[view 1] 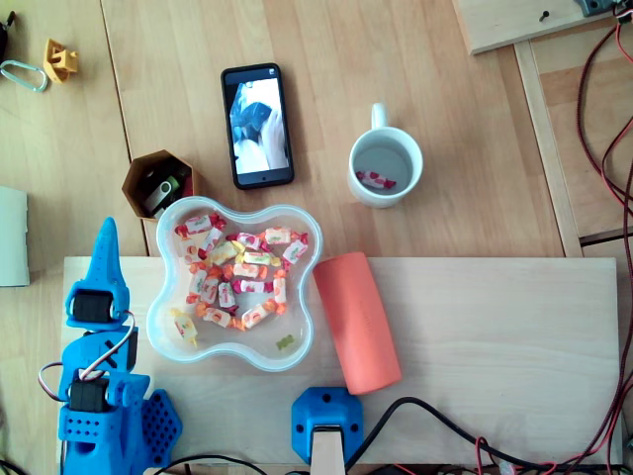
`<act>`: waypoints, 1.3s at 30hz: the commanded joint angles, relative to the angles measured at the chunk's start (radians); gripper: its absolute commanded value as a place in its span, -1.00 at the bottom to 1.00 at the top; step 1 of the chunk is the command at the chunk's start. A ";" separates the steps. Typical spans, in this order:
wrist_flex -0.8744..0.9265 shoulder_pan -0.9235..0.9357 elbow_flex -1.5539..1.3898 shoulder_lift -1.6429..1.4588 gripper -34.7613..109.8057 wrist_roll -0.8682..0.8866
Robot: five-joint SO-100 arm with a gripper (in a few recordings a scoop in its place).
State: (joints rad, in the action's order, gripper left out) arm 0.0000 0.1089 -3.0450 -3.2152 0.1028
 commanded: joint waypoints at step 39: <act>1.422 0.617 1.137 0.871 -0.57 -0.565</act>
State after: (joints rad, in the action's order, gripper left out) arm 1.4281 0.6565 -1.8530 -2.3915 -0.4433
